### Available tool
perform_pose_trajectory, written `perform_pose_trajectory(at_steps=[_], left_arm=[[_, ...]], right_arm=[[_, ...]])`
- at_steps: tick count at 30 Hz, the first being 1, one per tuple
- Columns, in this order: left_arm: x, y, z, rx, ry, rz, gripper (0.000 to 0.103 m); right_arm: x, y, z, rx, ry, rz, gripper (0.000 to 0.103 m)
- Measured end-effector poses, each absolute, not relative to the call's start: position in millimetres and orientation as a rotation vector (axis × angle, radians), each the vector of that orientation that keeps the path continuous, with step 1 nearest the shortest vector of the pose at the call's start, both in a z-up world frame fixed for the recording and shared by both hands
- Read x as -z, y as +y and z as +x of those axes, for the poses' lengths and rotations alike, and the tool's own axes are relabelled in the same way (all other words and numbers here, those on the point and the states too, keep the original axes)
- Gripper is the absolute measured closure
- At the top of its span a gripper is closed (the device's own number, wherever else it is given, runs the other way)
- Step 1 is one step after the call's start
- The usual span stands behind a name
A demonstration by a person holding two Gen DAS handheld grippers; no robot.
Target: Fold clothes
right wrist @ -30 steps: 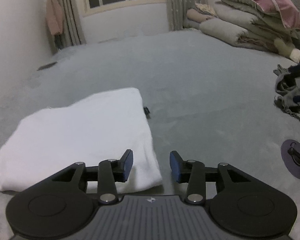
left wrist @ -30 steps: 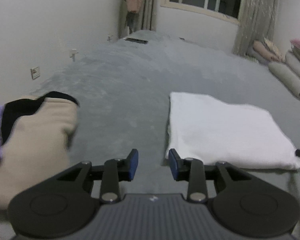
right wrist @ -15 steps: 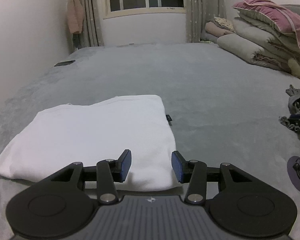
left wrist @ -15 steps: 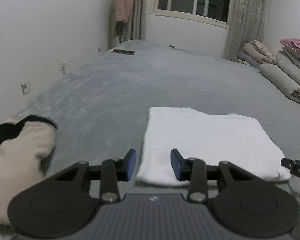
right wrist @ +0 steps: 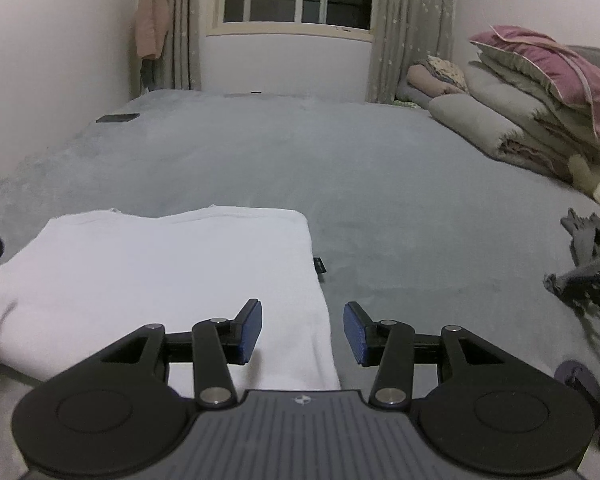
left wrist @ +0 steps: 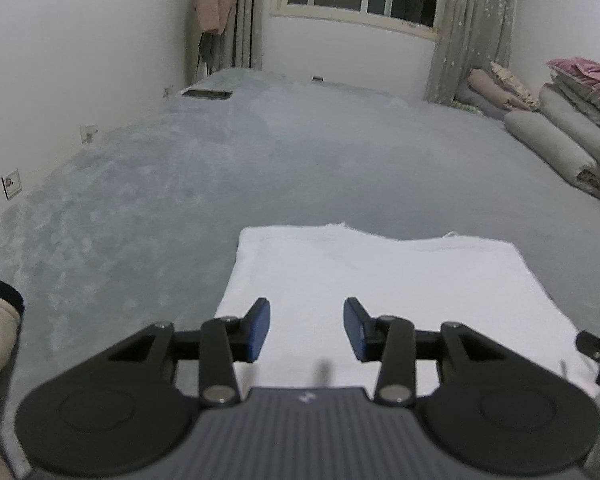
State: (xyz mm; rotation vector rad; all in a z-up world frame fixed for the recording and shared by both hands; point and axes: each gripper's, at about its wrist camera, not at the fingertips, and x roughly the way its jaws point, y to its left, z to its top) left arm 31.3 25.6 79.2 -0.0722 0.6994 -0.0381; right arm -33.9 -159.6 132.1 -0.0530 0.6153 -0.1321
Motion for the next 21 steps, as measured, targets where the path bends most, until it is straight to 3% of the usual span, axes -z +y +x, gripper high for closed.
perform_pose_trajectory(at_steps=[21], left_arm=[[-35.9,44.8,80.5,0.002,0.722,-0.066,0.059]], right_arm=[[-107.7,-146.1,4.3,0.108,0.677,-0.161,0.058]])
